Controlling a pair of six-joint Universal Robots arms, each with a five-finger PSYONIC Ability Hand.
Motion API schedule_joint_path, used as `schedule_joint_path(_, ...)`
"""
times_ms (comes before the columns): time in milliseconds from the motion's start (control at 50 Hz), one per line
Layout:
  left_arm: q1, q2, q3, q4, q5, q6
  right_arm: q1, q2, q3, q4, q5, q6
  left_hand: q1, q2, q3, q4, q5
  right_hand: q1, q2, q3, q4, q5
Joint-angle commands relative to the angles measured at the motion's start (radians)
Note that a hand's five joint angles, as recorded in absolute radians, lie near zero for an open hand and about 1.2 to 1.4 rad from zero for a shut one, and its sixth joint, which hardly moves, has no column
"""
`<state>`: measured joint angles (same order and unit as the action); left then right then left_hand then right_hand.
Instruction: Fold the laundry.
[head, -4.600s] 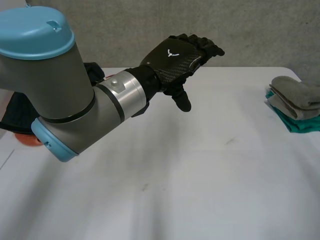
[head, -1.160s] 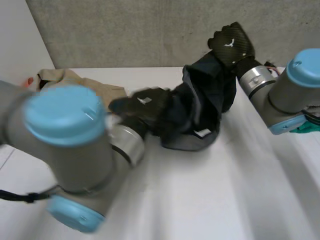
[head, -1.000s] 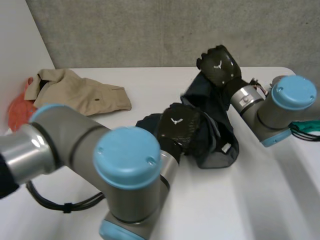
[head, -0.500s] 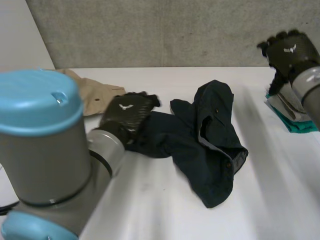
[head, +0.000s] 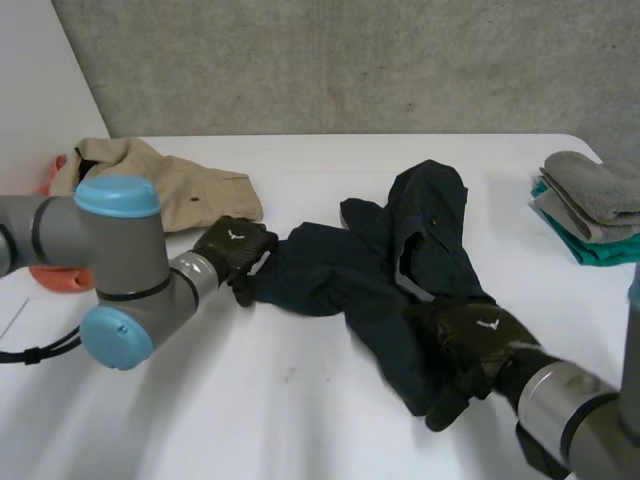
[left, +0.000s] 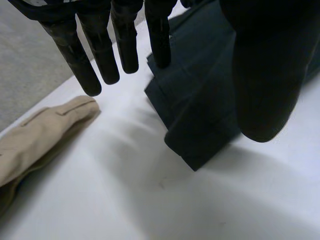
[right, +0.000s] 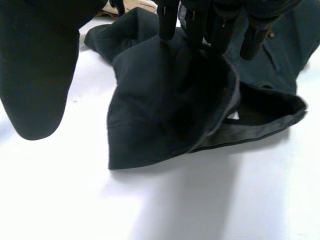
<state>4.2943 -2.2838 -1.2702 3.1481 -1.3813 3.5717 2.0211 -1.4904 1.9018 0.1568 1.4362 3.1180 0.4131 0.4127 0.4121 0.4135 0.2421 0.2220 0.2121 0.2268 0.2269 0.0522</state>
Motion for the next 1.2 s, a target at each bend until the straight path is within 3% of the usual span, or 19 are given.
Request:
schedule_joint_path(20, -0.010, -0.052, 0.055, 0.012, -0.004, -0.005, 0.065, 0.051, 0.023, -0.118, 0.084, 0.042, 0.369, 0.370, 0.370, 0.369, 0.366, 0.071, 0.081, 0.067, 0.066, 0.067)
schedule_joint_path(200, -0.021, -0.114, 0.114, 0.023, -0.013, -0.004, 0.126, 0.194, -0.038, -0.209, 0.154, 0.040, 0.983, 0.983, 0.984, 0.982, 0.979, 0.136, 0.146, 0.131, 0.131, 0.131)
schedule_joint_path(340, -0.028, -0.120, 0.134, 0.026, -0.015, -0.004, 0.133, 0.288, -0.082, -0.269, 0.250, 0.030, 0.983, 0.984, 0.984, 0.983, 0.980, 0.206, 0.216, 0.201, 0.201, 0.202)
schedule_joint_path(420, -0.030, -0.120, 0.144, 0.033, -0.018, -0.005, 0.134, 0.325, -0.096, -0.316, 0.280, 0.027, 0.983, 0.984, 0.984, 0.983, 0.980, 0.429, 0.439, 0.424, 0.424, 0.424)
schedule_joint_path(480, -0.034, -0.105, 0.152, 0.038, -0.060, -0.005, 0.134, 0.328, -0.095, -0.388, 0.306, 0.013, 0.983, 0.984, 0.984, 0.983, 0.980, 1.172, 1.182, 1.167, 1.167, 1.167)
schedule_joint_path(600, -0.045, 0.058, 0.140, 0.030, -0.154, -0.011, 0.116, 0.228, -0.109, -0.411, 0.305, -0.104, 0.983, 0.984, 0.984, 0.983, 0.980, 1.174, 1.184, 1.169, 1.169, 1.170)
schedule_joint_path(700, -0.048, 0.277, 0.094, 0.020, -0.191, -0.017, 0.068, 0.027, -0.188, -0.399, 0.279, -0.295, 0.983, 0.984, 0.984, 0.983, 0.980, 1.174, 1.184, 1.169, 1.169, 1.170)
schedule_joint_path(780, -0.051, 0.530, 0.017, 0.015, -0.197, -0.017, -0.037, -0.079, -0.401, -0.239, 0.213, -0.464, 0.983, 0.984, 0.984, 0.983, 0.980, 1.174, 1.184, 1.169, 1.169, 1.170)
schedule_joint_path(940, -0.056, 0.780, -0.089, 0.018, -0.240, -0.033, -0.198, -0.009, -0.759, 0.105, 0.090, -0.463, 0.983, 0.984, 0.984, 0.983, 0.980, 1.174, 1.184, 1.169, 1.169, 1.170)
schedule_joint_path(1060, -0.062, 0.744, -0.141, 0.018, -0.251, -0.034, -0.231, 0.120, -0.840, 0.144, 0.047, -0.457, 0.983, 0.984, 0.984, 0.983, 0.980, 1.174, 1.184, 1.169, 1.169, 1.170)
schedule_joint_path(1200, -0.146, 0.465, -0.089, 0.036, -0.246, -0.037, -0.229, 0.326, -0.849, 0.129, -0.016, -0.461, 0.983, 0.984, 0.984, 0.983, 0.980, 1.174, 1.184, 1.169, 1.169, 1.170)
